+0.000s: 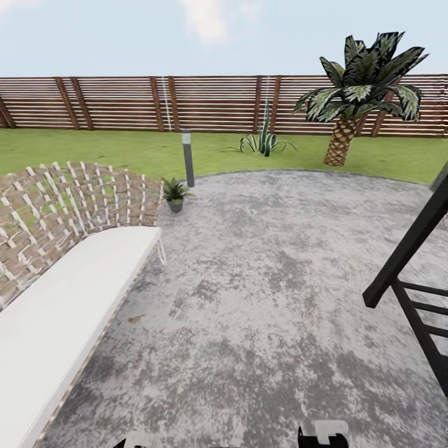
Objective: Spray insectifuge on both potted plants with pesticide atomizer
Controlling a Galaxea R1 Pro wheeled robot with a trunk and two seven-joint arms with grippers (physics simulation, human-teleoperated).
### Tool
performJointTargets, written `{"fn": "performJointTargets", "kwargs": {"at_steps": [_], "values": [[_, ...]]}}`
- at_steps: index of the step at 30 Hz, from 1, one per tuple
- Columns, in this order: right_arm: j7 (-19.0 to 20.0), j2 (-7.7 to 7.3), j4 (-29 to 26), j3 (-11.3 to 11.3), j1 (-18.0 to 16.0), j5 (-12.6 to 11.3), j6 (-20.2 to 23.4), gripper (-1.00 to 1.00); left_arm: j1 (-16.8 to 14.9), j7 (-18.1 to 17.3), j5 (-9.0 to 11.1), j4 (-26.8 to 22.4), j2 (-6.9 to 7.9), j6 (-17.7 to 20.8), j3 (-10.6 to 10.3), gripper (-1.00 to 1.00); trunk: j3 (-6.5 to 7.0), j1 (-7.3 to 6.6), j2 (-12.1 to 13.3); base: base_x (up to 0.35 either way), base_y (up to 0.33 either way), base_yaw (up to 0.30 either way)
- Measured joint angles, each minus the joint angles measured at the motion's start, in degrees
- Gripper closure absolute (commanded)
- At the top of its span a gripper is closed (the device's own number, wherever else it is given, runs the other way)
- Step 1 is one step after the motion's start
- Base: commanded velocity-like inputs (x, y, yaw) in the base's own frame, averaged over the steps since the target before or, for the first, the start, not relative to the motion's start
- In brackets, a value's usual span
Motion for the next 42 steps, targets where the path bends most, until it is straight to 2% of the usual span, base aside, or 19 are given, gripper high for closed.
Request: {"fn": "performJointTargets", "kwargs": {"at_steps": [6,42], "values": [[0.0,0.01,0.01,0.0,-0.03,0.0,0.0,-1.0,-0.02,0.0,0.01,-0.02,0.0,0.02,0.06,1.0,0.0,0.0,0.0,0.336,0.0,-0.175],[0.0,0.01,0.02,0.0,0.01,0.0,-0.01,-1.0,0.0,0.0,0.01,-0.02,0.01,0.01,-0.01,1.0,0.0,0.0,0.0,0.337,-0.004,-0.002]]}}
